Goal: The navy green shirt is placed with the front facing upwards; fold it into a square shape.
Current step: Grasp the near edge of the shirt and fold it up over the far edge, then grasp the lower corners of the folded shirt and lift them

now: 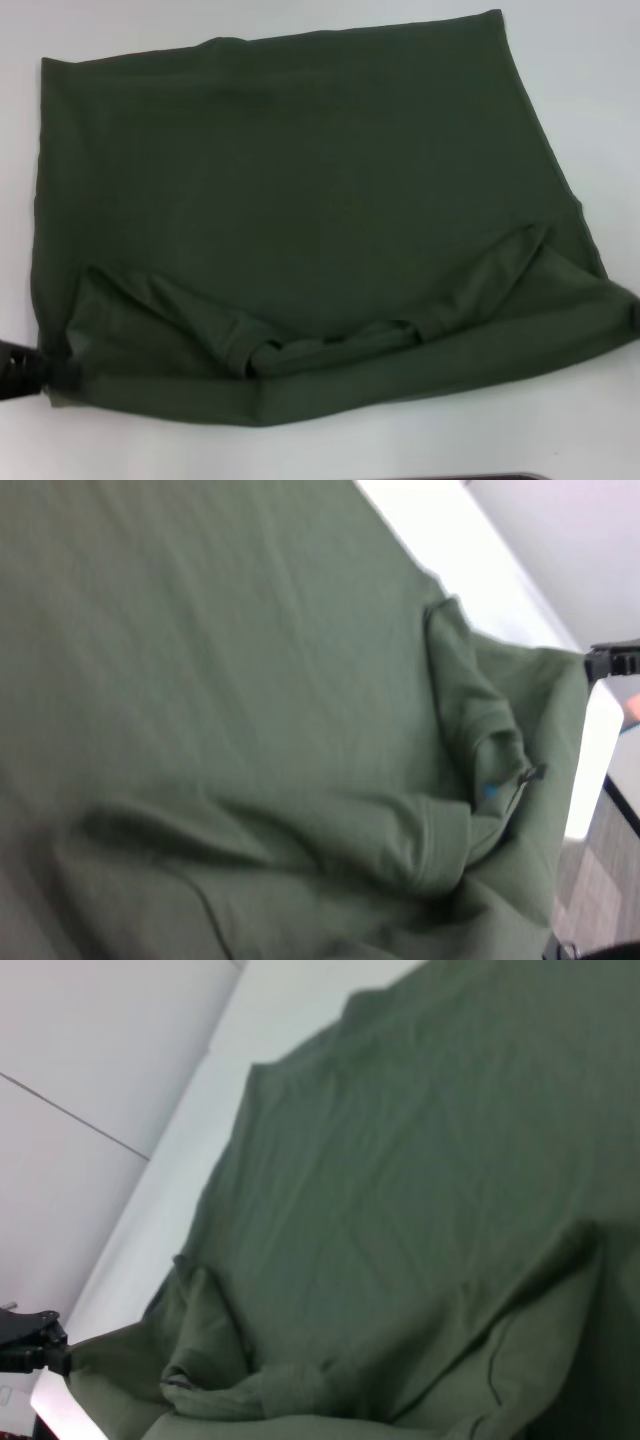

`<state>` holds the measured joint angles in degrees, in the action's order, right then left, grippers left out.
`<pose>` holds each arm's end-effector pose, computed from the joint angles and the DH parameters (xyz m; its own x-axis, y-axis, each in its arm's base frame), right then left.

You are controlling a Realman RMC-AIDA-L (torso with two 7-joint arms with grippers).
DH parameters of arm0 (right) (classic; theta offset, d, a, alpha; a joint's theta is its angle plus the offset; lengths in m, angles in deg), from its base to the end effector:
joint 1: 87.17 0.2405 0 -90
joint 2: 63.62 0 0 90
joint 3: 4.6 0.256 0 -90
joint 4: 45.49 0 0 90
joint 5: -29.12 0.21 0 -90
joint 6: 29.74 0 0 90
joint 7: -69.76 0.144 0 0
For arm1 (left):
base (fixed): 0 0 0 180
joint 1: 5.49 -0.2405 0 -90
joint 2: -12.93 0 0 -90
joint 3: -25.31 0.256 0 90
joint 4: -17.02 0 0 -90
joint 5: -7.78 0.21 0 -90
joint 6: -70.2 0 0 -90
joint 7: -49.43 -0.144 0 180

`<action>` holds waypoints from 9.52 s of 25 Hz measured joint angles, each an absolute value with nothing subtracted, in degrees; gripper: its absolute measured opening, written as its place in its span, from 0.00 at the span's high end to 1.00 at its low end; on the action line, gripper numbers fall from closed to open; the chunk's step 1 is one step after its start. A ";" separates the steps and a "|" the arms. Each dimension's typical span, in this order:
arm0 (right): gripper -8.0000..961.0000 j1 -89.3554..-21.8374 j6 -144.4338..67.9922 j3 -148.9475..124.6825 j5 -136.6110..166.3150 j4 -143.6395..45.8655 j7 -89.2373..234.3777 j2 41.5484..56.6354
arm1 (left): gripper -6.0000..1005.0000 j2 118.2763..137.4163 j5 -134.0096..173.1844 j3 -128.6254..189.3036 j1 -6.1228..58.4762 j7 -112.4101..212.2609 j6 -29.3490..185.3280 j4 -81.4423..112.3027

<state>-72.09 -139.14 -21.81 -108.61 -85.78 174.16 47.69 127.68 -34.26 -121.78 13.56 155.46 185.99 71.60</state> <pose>0.3751 0.2001 0.0788 0.2991 -0.8679 -0.3966 -0.9240 -0.3673 0.1068 -0.3279 0.2273 0.0709 0.5714 0.8093 0.1364 0.8052 -0.5849 0.0973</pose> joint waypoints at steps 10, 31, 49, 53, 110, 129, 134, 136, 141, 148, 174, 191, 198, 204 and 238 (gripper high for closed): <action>0.96 -66.20 -142.95 -18.87 -108.51 -90.58 178.86 46.85 | 0.97 123.89 -41.87 -123.74 14.27 155.86 187.13 71.51; 0.96 -59.23 -138.28 -18.84 -107.33 -91.02 182.27 47.06 | 0.96 124.45 -42.94 -125.73 21.12 157.90 182.44 71.01; 0.96 -49.01 -124.54 -19.49 -106.07 -89.47 187.04 47.42 | 0.96 123.05 -42.31 -124.65 33.94 164.37 157.73 63.86; 0.96 -47.29 -118.64 -19.81 -105.44 -85.57 186.75 47.25 | 0.96 123.17 -42.30 -122.85 35.29 166.40 149.63 62.54; 0.85 -43.91 -81.38 -26.14 -95.81 -73.02 178.73 52.74 | 0.96 131.03 -42.39 -107.04 39.10 166.48 102.77 51.55; 0.49 -45.74 -78.38 -26.25 -90.59 -74.36 175.32 53.07 | 0.61 136.36 -42.90 -106.43 38.20 164.45 86.61 51.94; 0.33 -48.84 -83.81 -26.42 -86.69 -76.79 171.99 53.42 | 0.47 136.62 -43.01 -106.62 36.58 165.36 91.15 54.55; 0.31 -50.41 -86.91 -26.46 -86.29 -77.87 171.91 53.39 | 0.40 136.79 -43.28 -106.48 35.01 166.46 94.42 57.20; 0.28 -54.21 -94.83 -26.49 -86.08 -80.89 172.02 52.97 | 0.19 136.87 -48.12 -106.18 30.50 166.31 103.99 63.41; 0.28 -58.96 -103.63 -26.74 -87.17 -84.16 172.39 51.43 | 0.10 136.68 -55.63 -106.58 24.03 163.52 120.65 69.70; 0.35 -60.64 -109.86 -27.56 -98.78 -78.39 184.91 47.40 | 0.10 132.69 -57.21 -112.92 16.20 161.84 139.74 69.50; 0.38 -59.34 -103.72 -28.36 -98.85 -75.12 185.39 49.40 | 0.10 132.07 -55.18 -112.95 16.73 161.83 137.12 69.31; 0.38 -60.06 -103.51 -28.14 -98.85 -75.11 185.41 49.39 | 0.10 132.07 -55.15 -112.95 16.76 161.83 137.04 69.31; 0.38 -60.19 -103.43 -28.24 -98.85 -75.11 185.41 49.39 | 0.10 132.13 -55.15 -112.95 16.84 161.83 137.03 69.31; 0.97 -58.71 -100.94 -31.52 -98.58 -73.55 185.41 49.35 | 0.10 131.84 -53.58 -112.95 16.59 162.36 137.29 69.25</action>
<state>-58.71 -100.94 -31.52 -98.58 -73.55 185.41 49.35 131.84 -53.58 -112.95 16.59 162.36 137.29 69.25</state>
